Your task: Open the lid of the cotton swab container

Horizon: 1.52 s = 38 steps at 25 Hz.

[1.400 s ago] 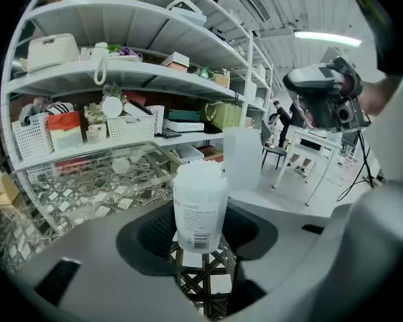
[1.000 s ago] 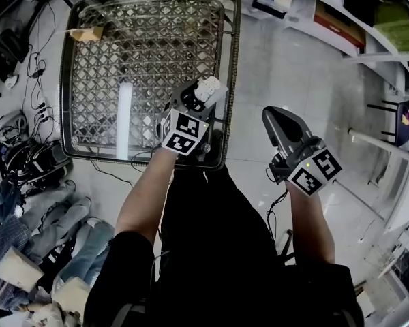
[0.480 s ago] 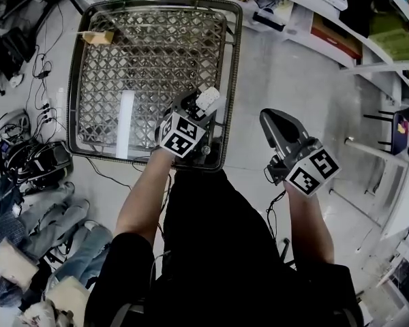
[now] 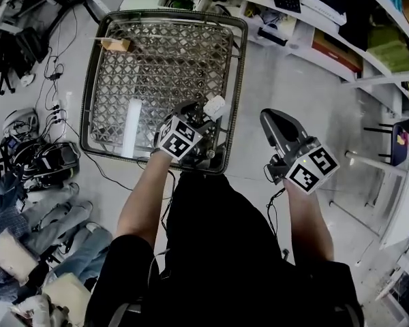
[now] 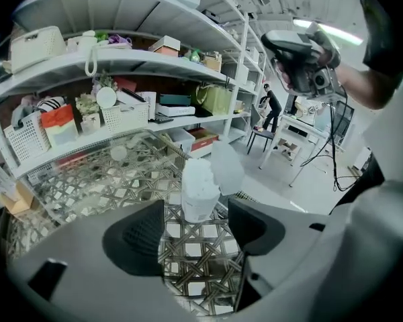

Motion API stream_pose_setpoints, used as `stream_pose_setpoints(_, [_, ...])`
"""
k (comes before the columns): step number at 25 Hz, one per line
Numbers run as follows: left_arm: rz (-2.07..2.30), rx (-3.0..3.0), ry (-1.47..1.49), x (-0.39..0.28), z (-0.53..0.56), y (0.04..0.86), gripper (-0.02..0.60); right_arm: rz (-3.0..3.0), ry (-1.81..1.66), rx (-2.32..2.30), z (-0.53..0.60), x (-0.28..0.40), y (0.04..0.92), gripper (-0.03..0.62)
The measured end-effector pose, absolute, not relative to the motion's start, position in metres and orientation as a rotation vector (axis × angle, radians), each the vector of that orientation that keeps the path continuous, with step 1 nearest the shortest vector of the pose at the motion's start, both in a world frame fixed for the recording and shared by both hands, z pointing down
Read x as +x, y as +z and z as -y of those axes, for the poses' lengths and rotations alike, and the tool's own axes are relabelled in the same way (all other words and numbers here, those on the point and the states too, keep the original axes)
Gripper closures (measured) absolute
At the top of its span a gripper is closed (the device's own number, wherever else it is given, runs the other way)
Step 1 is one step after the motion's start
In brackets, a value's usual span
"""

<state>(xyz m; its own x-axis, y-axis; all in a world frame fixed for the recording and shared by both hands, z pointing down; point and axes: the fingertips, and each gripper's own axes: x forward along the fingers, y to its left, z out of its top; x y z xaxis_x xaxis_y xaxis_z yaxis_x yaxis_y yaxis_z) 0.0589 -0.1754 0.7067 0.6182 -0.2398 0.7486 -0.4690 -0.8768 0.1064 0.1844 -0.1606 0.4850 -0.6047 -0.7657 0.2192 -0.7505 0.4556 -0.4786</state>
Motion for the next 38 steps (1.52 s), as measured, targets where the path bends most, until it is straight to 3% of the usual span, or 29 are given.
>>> stream_pose_setpoints(9, [0.700,2.554,1.088,0.045,0.182,0.639,0.308,-2.653,-0.775,-1.354,0.169,0.177,0.442,0.585])
stream_pose_setpoints(10, [0.726,2.555,1.077,0.043,0.183,0.630,0.369,-2.649,-0.766,-1.354,0.169,0.176,0.437,0.585])
stream_pose_setpoints(11, [0.755,2.557,1.063,0.041,0.184,0.620,0.471,-2.645,-0.757,-1.354,0.169,0.176,0.433,0.585])
stream_pose_setpoints(12, [0.779,2.559,1.046,0.039,0.185,0.611,0.506,-2.640,-0.749,-1.355,0.169,0.176,0.429,0.585])
stream_pose_setpoints(38, [1.186,2.673,0.677,-0.001,0.219,0.434,0.575,-2.585,-0.574,-1.432,0.174,0.185,0.368,0.585])
